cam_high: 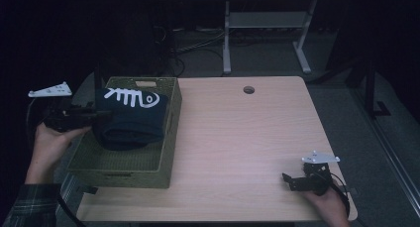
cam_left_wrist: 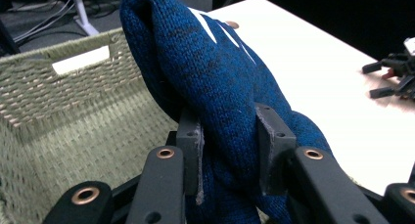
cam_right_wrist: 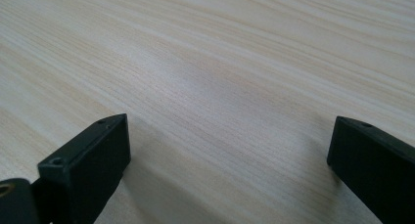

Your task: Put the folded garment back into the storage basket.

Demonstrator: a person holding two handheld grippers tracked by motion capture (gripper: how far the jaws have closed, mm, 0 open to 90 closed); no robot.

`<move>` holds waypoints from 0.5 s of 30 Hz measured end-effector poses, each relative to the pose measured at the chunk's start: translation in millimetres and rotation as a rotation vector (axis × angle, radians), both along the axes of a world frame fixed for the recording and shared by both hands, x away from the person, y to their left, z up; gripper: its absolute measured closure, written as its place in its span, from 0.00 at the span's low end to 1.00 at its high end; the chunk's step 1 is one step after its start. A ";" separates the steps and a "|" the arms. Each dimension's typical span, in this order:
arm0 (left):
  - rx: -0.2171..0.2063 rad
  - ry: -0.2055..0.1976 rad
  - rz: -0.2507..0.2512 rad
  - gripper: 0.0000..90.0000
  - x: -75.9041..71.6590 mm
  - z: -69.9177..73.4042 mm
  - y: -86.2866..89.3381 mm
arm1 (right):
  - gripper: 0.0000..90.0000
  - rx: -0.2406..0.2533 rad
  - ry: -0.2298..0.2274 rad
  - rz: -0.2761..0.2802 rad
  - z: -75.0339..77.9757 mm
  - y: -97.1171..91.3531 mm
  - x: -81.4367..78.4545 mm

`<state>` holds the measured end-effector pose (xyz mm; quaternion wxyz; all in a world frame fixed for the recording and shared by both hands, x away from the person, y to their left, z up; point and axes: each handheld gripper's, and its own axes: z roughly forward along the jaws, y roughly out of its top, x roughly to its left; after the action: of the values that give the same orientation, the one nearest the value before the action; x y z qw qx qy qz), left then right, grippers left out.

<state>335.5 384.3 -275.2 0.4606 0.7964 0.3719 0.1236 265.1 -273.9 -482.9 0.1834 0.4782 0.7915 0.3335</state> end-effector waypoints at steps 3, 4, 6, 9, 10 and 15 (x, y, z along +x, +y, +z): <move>0.004 0.006 0.001 0.75 0.7 -3.0 1.7 | 0.02 0.001 0.001 0.000 0.0 0.1 0.0; 0.008 0.013 0.003 0.75 1.7 -6.0 3.6 | 0.02 0.001 0.002 -0.001 0.0 0.1 -0.1; 0.010 0.021 0.004 0.75 2.4 -9.5 4.6 | 0.02 0.000 0.001 -0.001 0.0 0.1 0.0; 0.009 0.038 0.002 0.75 2.3 -15.5 3.9 | 0.02 0.001 0.002 -0.001 0.0 0.1 0.0; 0.006 0.044 0.001 0.75 2.4 -17.8 3.2 | 0.02 0.000 0.001 -0.001 -0.1 0.0 0.0; 0.005 0.072 -0.009 0.75 5.4 -28.7 1.3 | 0.02 -0.001 0.001 -0.002 -0.1 0.1 0.0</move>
<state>340.9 385.6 -303.9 0.4456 0.8031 0.3844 0.0938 265.1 -273.9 -483.0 0.1835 0.4791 0.7912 0.3329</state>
